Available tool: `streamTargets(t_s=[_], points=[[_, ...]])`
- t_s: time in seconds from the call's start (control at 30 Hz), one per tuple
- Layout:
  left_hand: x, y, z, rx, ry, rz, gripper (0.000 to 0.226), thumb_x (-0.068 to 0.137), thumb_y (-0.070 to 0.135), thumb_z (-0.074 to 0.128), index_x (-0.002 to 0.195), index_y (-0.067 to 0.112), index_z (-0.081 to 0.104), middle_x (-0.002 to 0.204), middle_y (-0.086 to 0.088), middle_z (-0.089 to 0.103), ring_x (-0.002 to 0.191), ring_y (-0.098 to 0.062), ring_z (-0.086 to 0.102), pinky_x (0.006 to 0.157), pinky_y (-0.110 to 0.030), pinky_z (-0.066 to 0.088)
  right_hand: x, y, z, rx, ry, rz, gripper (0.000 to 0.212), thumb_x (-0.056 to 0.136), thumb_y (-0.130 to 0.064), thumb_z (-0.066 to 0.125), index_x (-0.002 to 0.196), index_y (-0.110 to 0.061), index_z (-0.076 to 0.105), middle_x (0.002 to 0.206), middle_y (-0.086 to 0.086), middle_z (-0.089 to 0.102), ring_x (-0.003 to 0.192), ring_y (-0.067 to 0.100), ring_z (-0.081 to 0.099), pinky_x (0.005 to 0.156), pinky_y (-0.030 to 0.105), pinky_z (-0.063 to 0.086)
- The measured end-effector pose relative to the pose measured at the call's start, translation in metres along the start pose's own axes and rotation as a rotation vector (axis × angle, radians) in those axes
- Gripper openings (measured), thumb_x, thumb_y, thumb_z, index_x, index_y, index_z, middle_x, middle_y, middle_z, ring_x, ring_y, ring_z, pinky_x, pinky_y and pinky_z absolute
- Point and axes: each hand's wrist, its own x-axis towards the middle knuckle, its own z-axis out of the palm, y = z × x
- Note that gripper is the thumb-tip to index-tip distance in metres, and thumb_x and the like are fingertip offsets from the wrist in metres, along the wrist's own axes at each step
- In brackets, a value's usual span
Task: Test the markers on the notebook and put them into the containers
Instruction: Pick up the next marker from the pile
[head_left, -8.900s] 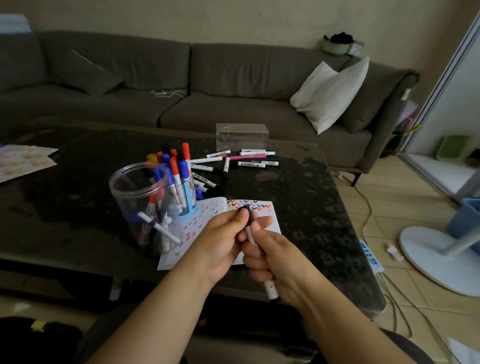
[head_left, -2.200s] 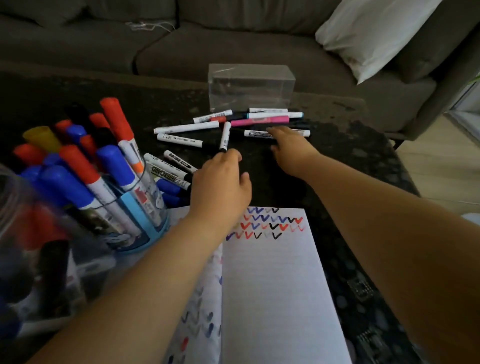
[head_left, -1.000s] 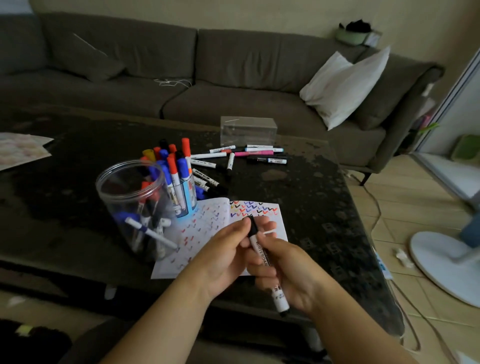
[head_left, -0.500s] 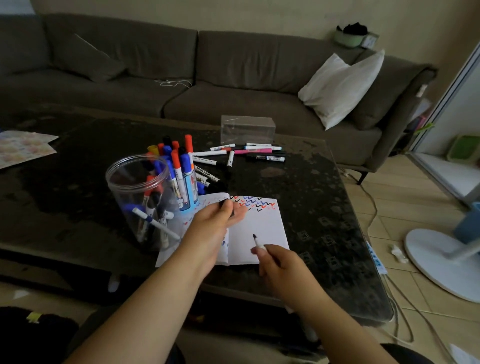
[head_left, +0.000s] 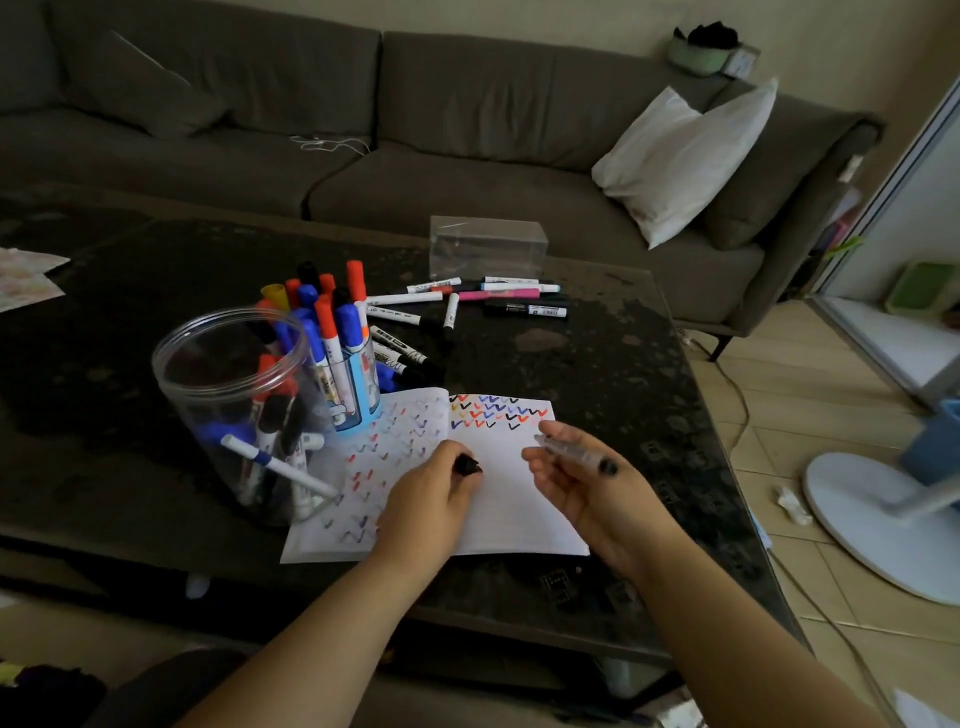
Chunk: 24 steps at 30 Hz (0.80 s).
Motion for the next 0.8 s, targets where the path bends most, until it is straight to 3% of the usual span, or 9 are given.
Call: streamTargets(t_s=[0.1, 0.27, 0.43, 0.63, 0.8], points=[[0.001, -0.007, 0.011, 0.154, 0.003, 0.149, 0.021, 0.096, 0.034, 0.045, 0.113, 0.022, 0.047, 0.111, 0.003, 0.059, 0.106, -0.010, 0.049, 0.083, -0.017, 0.037, 0.018, 0.000, -0.006, -0.148, 0.008, -0.046, 0.016, 0.096, -0.008, 0.050, 0.108, -0.010, 0.060, 0.077, 0.012, 0.069, 0.066, 0.015, 0.063, 0.065, 0.025, 0.057], [0.003, -0.010, 0.014, 0.167, 0.045, 0.211, 0.020, 0.096, 0.032, 0.045, 0.109, 0.018, 0.049, 0.107, 0.000, 0.063, 0.105, -0.016, 0.050, 0.092, -0.026, 0.037, 0.056, -0.001, -0.011, -0.709, 0.154, -0.313, 0.024, 0.094, -0.036, 0.052, 0.101, -0.020, 0.068, 0.070, -0.002, 0.061, 0.062, 0.006, 0.052, 0.065, 0.024, 0.045], [0.004, -0.010, 0.014, 0.171, 0.046, 0.211, 0.021, 0.097, 0.033, 0.043, 0.110, 0.018, 0.049, 0.111, 0.001, 0.064, 0.106, -0.015, 0.050, 0.099, -0.025, 0.031, 0.087, 0.003, -0.010, -0.790, 0.244, -0.384, 0.004, 0.089, -0.028, 0.064, 0.086, -0.025, 0.064, 0.079, -0.008, 0.065, 0.071, 0.000, 0.061, 0.060, 0.009, 0.043], [0.005, -0.015, 0.017, 0.122, 0.069, 0.233, 0.017, 0.093, 0.025, 0.053, 0.103, 0.012, 0.055, 0.105, -0.002, 0.068, 0.100, -0.021, 0.056, 0.097, -0.031, 0.037, 0.099, 0.015, -0.017, -0.789, 0.296, -0.449, 0.018, 0.087, -0.017, 0.065, 0.075, -0.010, 0.053, 0.068, -0.003, 0.060, 0.054, -0.008, 0.055, 0.048, 0.008, 0.041], [0.006, -0.014, 0.018, 0.120, 0.088, 0.246, 0.015, 0.090, 0.021, 0.058, 0.099, 0.009, 0.058, 0.098, -0.003, 0.069, 0.094, -0.024, 0.058, 0.091, -0.034, 0.041, 0.100, 0.016, -0.019, -0.829, 0.262, -0.438, 0.018, 0.089, -0.020, 0.063, 0.076, -0.013, 0.054, 0.072, -0.005, 0.062, 0.056, -0.008, 0.057, 0.048, 0.007, 0.042]])
